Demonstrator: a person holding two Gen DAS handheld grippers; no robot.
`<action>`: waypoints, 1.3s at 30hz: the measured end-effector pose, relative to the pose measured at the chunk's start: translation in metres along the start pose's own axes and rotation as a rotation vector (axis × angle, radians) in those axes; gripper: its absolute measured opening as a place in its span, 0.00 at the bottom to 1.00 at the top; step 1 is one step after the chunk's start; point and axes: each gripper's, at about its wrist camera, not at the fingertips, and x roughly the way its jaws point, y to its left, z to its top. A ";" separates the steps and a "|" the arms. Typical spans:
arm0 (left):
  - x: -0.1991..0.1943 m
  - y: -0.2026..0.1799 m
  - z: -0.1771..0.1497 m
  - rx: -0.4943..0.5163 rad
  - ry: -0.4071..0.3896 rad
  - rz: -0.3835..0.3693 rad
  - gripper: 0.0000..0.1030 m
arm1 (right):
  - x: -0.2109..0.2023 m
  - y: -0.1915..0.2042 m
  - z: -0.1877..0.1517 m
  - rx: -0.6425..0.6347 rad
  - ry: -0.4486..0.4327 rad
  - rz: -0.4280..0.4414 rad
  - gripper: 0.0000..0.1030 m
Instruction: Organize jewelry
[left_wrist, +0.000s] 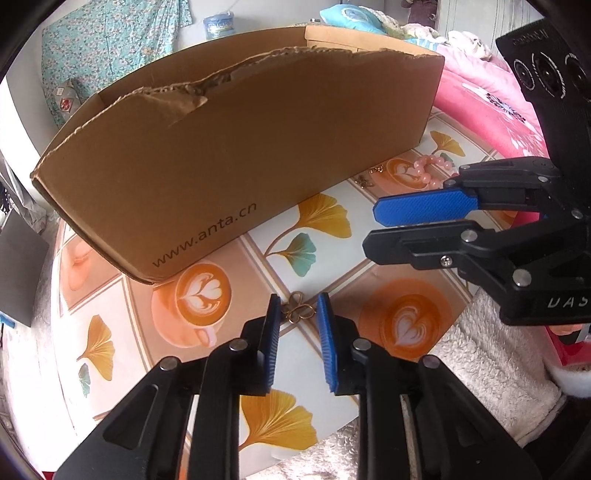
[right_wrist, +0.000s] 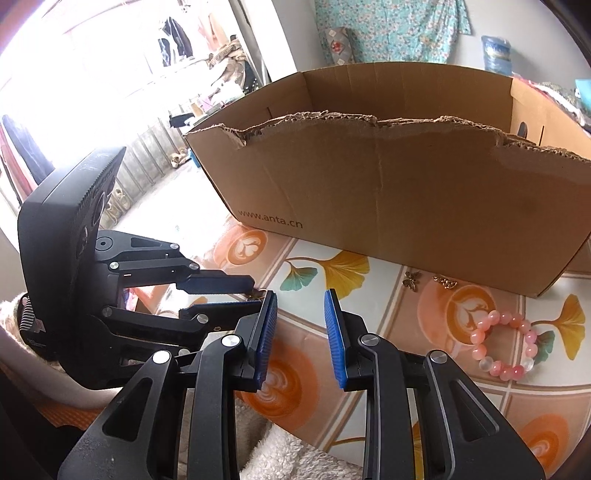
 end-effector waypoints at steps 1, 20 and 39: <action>0.002 -0.002 0.004 0.000 0.006 0.000 0.19 | -0.001 -0.002 -0.001 0.005 -0.005 0.003 0.25; -0.011 0.007 0.002 -0.016 -0.054 0.021 0.04 | -0.024 -0.005 -0.011 0.014 -0.021 0.028 0.36; 0.002 0.045 -0.010 -0.281 -0.042 -0.211 0.03 | -0.021 0.011 -0.022 0.024 0.010 -0.058 0.30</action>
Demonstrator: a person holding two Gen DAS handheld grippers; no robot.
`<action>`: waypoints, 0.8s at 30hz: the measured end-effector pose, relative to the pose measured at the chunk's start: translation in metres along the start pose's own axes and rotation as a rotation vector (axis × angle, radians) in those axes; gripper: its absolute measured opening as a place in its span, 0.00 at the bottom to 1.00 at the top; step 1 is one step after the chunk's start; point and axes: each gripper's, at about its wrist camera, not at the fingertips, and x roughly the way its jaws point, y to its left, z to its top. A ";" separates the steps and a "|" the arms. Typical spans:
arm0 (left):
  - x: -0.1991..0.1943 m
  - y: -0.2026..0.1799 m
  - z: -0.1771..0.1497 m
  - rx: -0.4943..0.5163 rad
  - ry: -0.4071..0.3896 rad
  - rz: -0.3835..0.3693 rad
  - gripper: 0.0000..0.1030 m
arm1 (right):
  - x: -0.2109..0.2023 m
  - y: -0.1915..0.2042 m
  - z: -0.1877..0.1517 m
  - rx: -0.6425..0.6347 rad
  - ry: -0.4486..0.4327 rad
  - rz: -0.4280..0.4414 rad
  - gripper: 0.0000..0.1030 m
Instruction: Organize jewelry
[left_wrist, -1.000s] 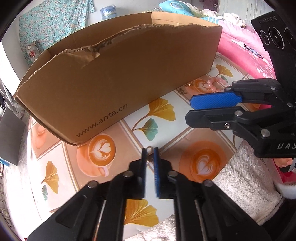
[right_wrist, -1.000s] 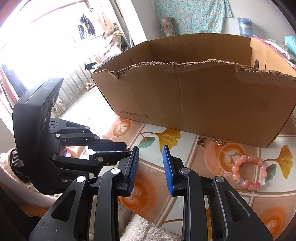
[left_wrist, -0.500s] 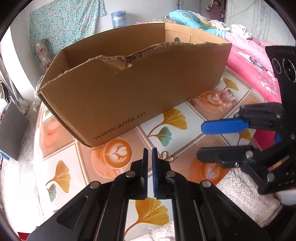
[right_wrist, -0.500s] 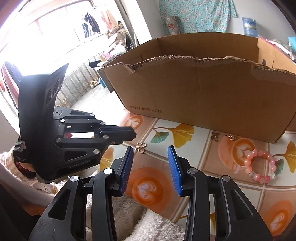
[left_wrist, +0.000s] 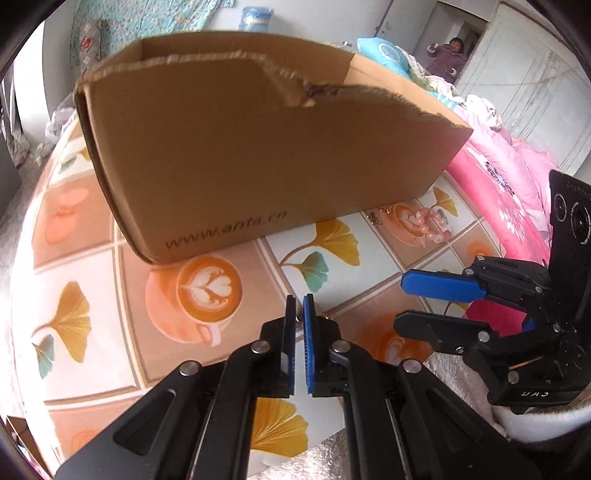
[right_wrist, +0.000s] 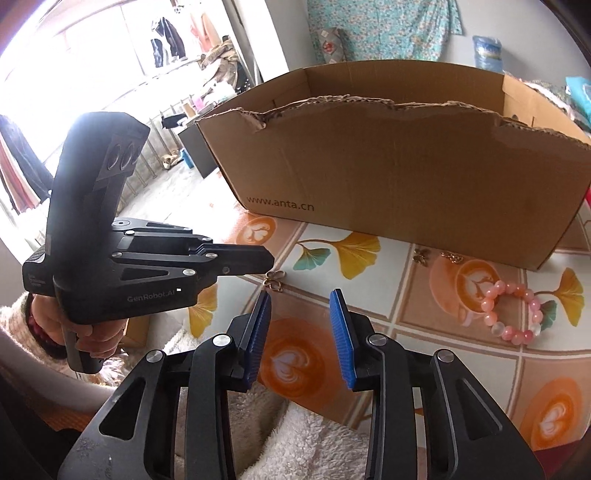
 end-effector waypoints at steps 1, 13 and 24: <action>-0.001 0.002 -0.001 -0.029 -0.009 -0.014 0.03 | -0.001 -0.002 -0.002 0.010 0.000 -0.003 0.30; 0.031 -0.014 0.000 -0.311 0.030 -0.313 0.04 | -0.026 -0.036 -0.021 0.130 -0.038 -0.090 0.29; 0.016 -0.011 0.000 -0.280 -0.045 -0.263 0.08 | -0.022 -0.026 -0.030 0.062 -0.017 -0.087 0.30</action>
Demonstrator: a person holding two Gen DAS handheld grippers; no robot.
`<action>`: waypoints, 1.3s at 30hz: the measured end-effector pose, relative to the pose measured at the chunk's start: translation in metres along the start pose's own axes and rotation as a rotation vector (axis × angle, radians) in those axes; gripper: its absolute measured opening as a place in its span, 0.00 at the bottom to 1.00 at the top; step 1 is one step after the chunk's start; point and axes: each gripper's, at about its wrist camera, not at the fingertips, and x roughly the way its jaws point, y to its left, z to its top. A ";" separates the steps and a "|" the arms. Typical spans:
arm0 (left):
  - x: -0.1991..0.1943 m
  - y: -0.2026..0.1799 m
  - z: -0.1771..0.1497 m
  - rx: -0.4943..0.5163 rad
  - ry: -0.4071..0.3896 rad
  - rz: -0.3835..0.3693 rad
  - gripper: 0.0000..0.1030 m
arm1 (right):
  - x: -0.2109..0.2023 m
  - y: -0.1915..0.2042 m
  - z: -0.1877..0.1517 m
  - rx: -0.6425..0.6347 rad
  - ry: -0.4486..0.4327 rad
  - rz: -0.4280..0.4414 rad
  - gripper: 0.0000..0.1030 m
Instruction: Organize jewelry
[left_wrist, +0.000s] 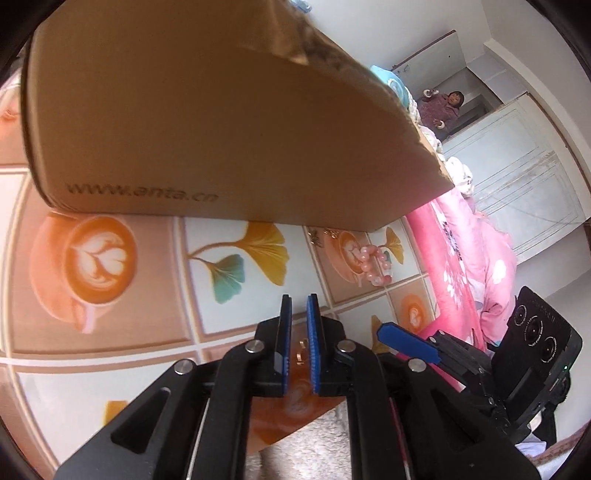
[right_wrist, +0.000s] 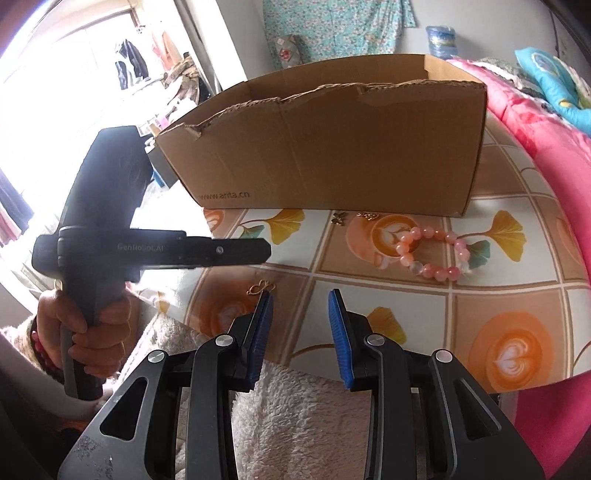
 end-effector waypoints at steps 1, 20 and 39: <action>-0.005 0.002 -0.001 0.014 -0.012 0.024 0.09 | 0.003 0.004 0.002 -0.017 0.006 0.001 0.30; -0.025 0.013 -0.008 0.179 -0.065 0.159 0.11 | 0.053 0.060 0.012 -0.200 0.077 -0.137 0.30; -0.027 0.016 -0.009 0.192 -0.067 0.147 0.11 | 0.052 0.048 0.016 -0.238 0.122 -0.113 0.18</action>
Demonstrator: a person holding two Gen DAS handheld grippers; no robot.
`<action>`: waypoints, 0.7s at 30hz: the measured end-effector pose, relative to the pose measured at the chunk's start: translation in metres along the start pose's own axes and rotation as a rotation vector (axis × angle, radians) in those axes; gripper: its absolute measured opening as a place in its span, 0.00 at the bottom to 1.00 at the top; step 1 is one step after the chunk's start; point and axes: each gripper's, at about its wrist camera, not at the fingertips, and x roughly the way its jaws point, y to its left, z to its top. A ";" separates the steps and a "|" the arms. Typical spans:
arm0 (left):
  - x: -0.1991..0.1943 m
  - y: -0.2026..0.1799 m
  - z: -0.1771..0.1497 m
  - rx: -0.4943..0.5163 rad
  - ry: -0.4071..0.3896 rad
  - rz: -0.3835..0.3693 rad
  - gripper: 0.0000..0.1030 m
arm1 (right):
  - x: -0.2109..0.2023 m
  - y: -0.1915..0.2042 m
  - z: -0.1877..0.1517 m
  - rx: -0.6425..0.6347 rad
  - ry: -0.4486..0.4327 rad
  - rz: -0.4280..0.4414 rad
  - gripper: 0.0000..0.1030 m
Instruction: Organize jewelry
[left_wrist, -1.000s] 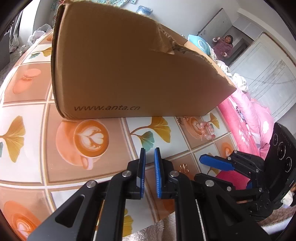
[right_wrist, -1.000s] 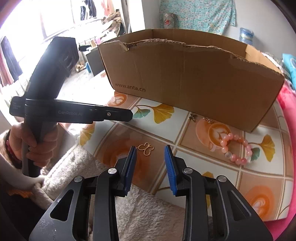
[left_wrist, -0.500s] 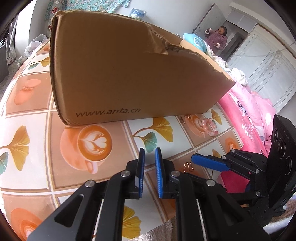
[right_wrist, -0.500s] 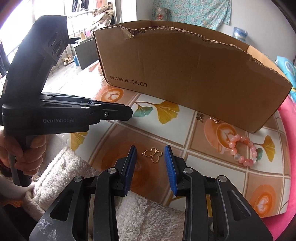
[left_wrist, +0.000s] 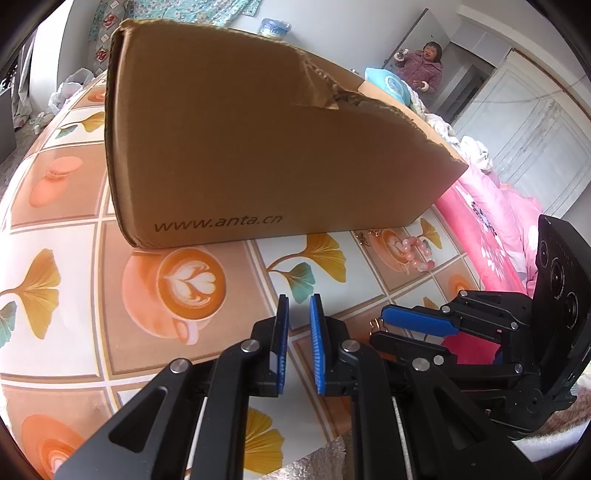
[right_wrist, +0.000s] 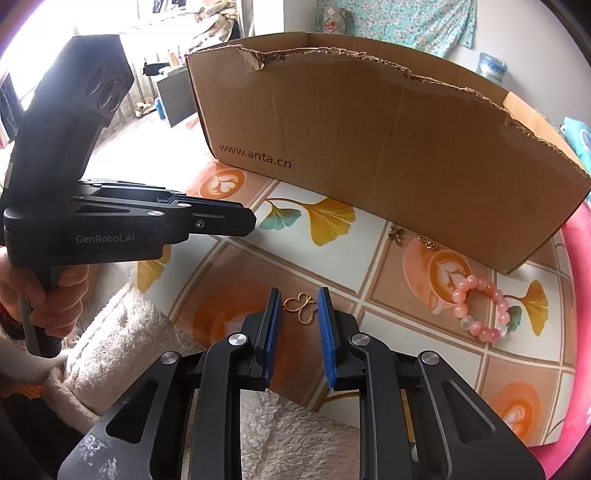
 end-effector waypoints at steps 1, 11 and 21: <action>0.000 0.000 0.000 0.002 0.000 0.000 0.11 | 0.002 0.001 0.001 0.002 0.001 0.004 0.18; 0.000 0.000 0.000 0.007 0.001 0.001 0.11 | -0.001 -0.001 0.002 0.003 0.007 0.022 0.17; -0.001 -0.001 0.001 0.013 -0.002 0.005 0.11 | -0.007 -0.004 0.004 0.014 0.016 0.035 0.12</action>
